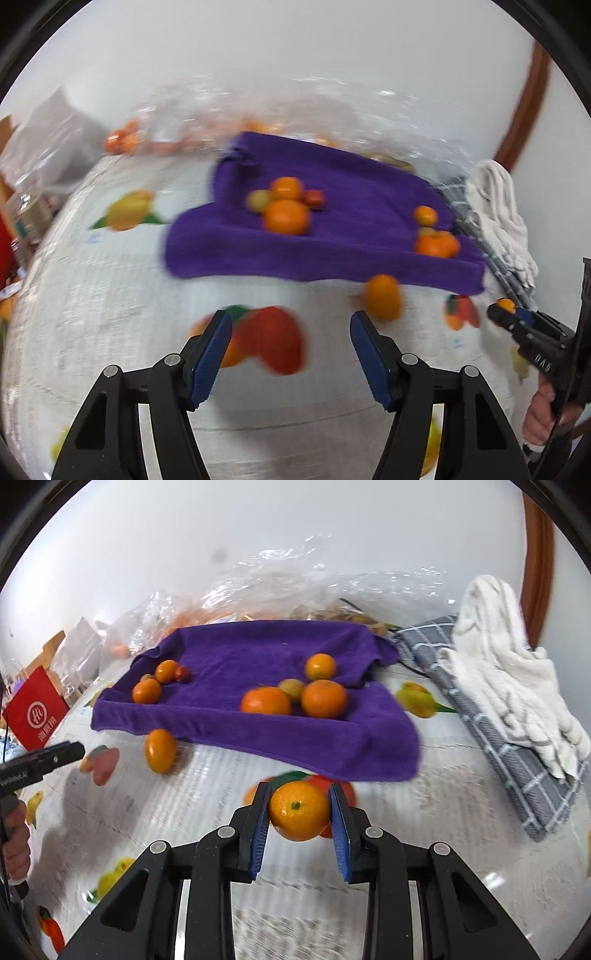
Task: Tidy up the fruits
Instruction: 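Grasp an orange with the right tool while the left tool grasps an oval orange fruit, then carry both held fruits onto the purple towel with both tools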
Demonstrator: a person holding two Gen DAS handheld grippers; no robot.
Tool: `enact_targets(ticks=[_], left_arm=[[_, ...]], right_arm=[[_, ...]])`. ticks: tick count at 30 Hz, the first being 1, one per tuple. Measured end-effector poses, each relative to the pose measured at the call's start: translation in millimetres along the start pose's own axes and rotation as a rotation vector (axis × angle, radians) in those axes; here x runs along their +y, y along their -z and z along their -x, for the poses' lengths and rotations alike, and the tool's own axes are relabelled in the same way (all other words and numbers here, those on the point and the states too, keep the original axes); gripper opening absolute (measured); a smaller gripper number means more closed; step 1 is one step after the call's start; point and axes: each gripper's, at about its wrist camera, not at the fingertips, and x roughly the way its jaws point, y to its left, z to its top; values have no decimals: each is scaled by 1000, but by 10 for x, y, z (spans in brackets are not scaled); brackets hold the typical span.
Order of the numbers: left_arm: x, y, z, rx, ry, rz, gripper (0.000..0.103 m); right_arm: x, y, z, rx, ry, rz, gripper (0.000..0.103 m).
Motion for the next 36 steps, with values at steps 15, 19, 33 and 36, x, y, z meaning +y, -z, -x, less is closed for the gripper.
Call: enact_targets(ticks=[15, 19, 33, 36], left_arm=[[-736, -78, -555, 81, -23, -2, 50], [-745, -86, -592, 95, -66, -7, 31], [-273, -30, -29, 101, -99, 41, 31], [-190, -85, 137, 78, -119, 44, 31]], right_arm=[[-216, 119, 236, -16, 7, 23, 31], [-189, 127, 226, -10, -2, 24, 31], [-31, -43, 360, -36, -25, 5, 31], [22, -125, 430, -47, -30, 13, 31]])
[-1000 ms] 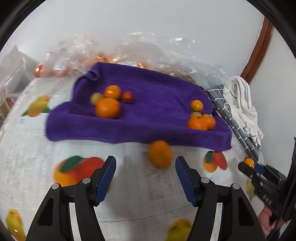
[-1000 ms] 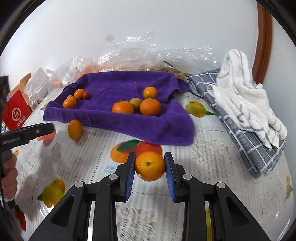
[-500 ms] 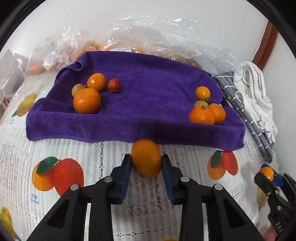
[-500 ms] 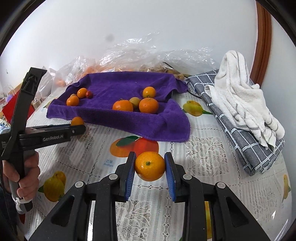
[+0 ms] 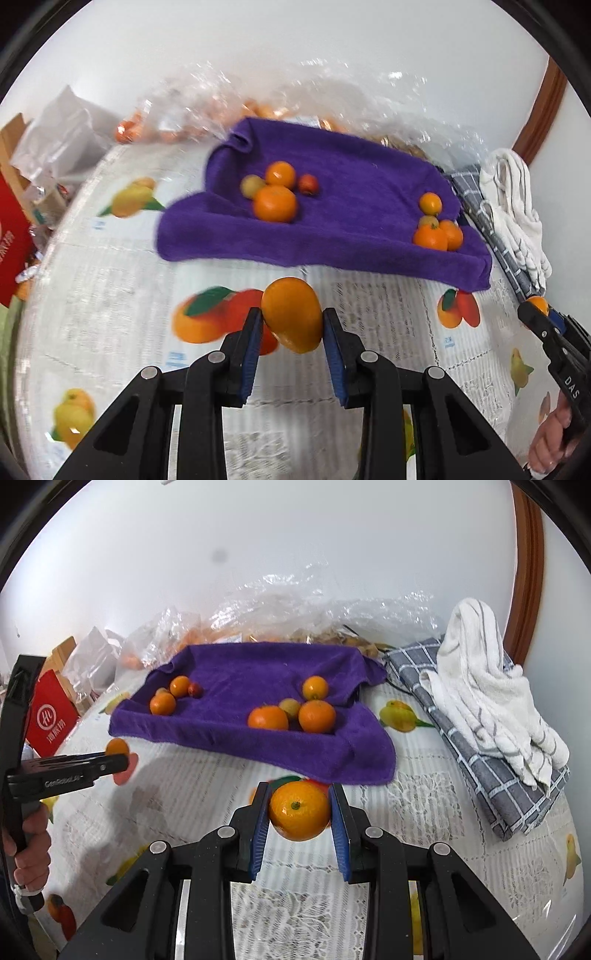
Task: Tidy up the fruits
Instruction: 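Carry both held fruits onto the purple towel with both tools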
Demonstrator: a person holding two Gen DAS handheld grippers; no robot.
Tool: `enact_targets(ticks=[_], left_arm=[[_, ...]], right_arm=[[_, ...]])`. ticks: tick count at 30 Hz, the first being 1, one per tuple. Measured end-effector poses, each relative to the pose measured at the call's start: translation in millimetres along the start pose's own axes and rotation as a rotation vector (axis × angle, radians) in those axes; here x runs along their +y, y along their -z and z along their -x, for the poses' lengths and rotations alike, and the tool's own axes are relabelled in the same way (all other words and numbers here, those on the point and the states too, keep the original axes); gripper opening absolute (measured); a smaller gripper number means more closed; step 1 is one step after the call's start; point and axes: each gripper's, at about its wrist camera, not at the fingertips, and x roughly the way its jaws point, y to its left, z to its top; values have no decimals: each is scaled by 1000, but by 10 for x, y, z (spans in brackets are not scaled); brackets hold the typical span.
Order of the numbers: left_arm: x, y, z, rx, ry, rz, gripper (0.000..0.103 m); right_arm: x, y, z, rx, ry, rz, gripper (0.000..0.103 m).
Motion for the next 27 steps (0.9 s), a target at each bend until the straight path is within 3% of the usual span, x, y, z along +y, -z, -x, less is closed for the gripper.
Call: enact_targets(ticks=[13, 27], left_arm=[[58, -326, 400, -76, -12, -24, 31], [-83, -718, 299, -96, 15, -35, 31]], right_arm=[[138, -361, 97, -40, 4, 18, 31], [-43, -671, -148, -30, 19, -5, 31]])
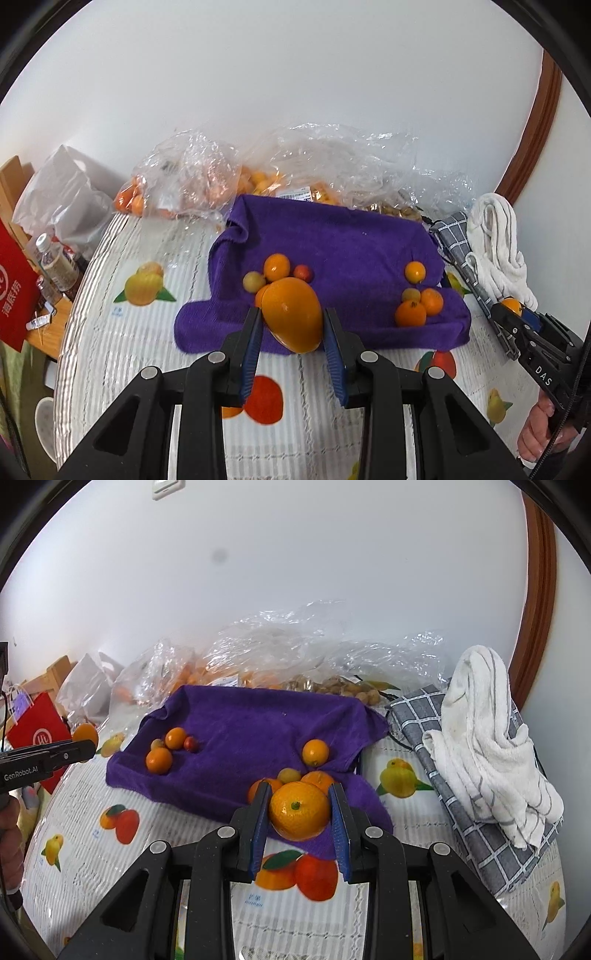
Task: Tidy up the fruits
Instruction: 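Carry both held fruits onto the purple towel with both tools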
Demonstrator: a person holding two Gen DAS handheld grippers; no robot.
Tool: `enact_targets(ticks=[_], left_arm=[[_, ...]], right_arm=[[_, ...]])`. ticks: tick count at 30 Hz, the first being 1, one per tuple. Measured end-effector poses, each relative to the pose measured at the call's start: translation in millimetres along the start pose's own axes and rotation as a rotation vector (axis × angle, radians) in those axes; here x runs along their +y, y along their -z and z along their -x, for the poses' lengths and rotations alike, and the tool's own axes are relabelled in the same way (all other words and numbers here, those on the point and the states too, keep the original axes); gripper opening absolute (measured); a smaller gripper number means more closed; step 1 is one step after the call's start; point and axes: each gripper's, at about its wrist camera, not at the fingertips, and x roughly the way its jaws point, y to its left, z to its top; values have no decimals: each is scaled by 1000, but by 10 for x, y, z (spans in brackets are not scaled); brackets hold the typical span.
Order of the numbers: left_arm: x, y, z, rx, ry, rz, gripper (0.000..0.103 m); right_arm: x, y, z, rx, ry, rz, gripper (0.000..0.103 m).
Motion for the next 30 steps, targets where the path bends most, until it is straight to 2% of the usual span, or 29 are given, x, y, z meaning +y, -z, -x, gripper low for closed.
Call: enact_targets(ticks=[8, 18, 30], left_arm=[[5, -95, -151, 7, -3, -5, 31], [227, -178, -351, 17, -14, 27, 31], [525, -226, -526, 13, -27, 69, 31]], right_arm=[[-96, -117, -172, 4, 13, 0, 31], [-109, -245, -487, 26, 5, -13, 31], [61, -382, -1173, 106, -48, 4, 31]])
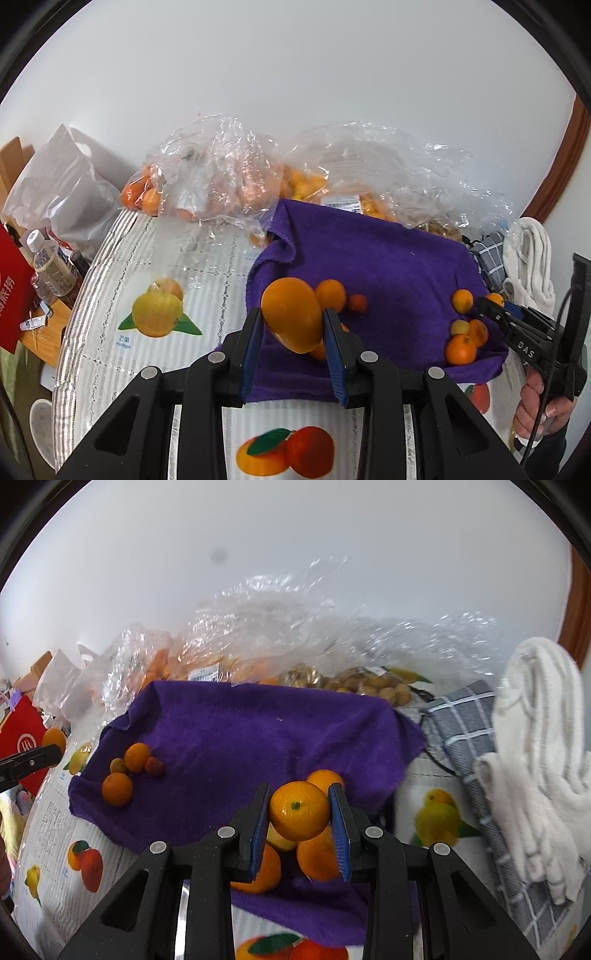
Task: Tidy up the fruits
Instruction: 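Carry both held fruits onto the purple towel with both tools, then open the right tool to release the orange on the towel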
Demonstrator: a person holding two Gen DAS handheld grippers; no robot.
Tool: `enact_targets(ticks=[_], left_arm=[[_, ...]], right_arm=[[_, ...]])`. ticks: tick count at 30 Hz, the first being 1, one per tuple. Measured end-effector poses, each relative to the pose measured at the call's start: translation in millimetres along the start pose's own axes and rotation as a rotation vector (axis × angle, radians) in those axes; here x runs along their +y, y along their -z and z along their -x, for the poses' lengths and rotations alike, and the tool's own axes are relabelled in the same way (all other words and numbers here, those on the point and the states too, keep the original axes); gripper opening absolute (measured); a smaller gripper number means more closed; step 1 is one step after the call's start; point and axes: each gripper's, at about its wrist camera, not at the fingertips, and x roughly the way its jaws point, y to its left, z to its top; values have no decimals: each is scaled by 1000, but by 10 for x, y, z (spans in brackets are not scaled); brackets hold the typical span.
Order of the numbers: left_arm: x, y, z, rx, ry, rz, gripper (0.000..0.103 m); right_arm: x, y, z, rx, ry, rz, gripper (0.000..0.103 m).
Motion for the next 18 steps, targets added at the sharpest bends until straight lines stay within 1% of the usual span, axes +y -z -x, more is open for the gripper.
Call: enact_targets(ticks=[6, 11, 18], left_arm=[[-24, 1, -77, 1, 12, -18, 31], [-99, 10, -174, 19, 28, -34, 31], [-255, 30, -291, 38, 48, -59, 31]], right_arm=[[111, -102, -302, 34, -12, 34, 31], [161, -135, -517, 74, -20, 57, 31], [185, -84, -612, 99, -31, 65, 31]])
